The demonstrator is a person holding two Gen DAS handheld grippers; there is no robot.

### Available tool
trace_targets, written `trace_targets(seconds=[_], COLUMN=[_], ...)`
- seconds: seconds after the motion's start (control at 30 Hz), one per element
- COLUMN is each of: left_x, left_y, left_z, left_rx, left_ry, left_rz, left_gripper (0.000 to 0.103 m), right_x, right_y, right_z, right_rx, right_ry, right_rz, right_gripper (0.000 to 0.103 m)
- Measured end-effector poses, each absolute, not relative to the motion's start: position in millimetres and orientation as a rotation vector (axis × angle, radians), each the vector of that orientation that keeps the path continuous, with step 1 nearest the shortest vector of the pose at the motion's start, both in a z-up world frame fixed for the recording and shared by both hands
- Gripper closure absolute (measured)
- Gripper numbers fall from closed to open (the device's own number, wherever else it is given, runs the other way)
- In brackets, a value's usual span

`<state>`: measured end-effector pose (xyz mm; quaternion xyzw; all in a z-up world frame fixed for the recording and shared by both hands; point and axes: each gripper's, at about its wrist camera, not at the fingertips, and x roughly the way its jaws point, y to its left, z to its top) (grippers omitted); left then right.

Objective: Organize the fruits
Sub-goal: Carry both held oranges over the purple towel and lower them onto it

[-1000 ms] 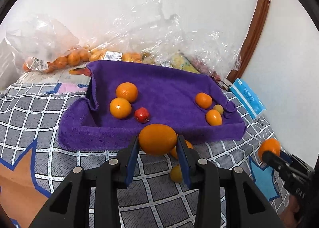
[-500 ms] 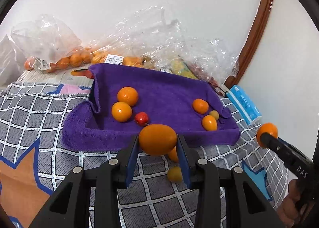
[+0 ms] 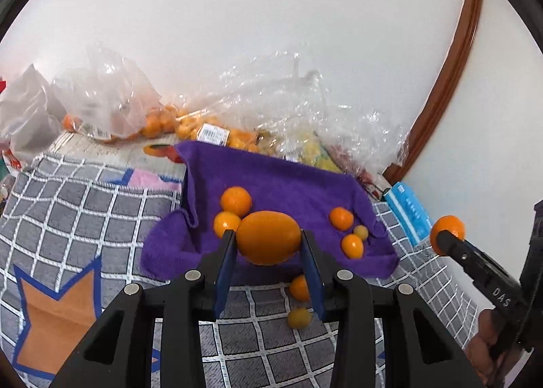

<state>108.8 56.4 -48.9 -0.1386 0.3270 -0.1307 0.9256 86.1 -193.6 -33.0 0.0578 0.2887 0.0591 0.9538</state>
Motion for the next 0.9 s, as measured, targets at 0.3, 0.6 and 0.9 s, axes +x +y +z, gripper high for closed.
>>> trace_targets(seconds=[0.3, 0.6, 0.9], left_x=[101, 102, 109], left_y=[48, 39, 41], left_z=[-26, -10, -13], left_rx=[-0.226, -0.198, -0.215], left_ry=[0.640, 0.637, 0.659], left_rz=[-0.267, -0.277, -0.250], left_gripper=[0.067, 0.067, 0.067], right_x=[95, 99, 104], right_y=[-187, -192, -196], right_z=[-27, -17, -18], right_rx=[0.094, 0.091, 0.079], right_ry=[0.584, 0.575, 0.576], right_rz=[0.139, 0.140, 0.159], right_gripper=[0.059, 0.059, 0.059])
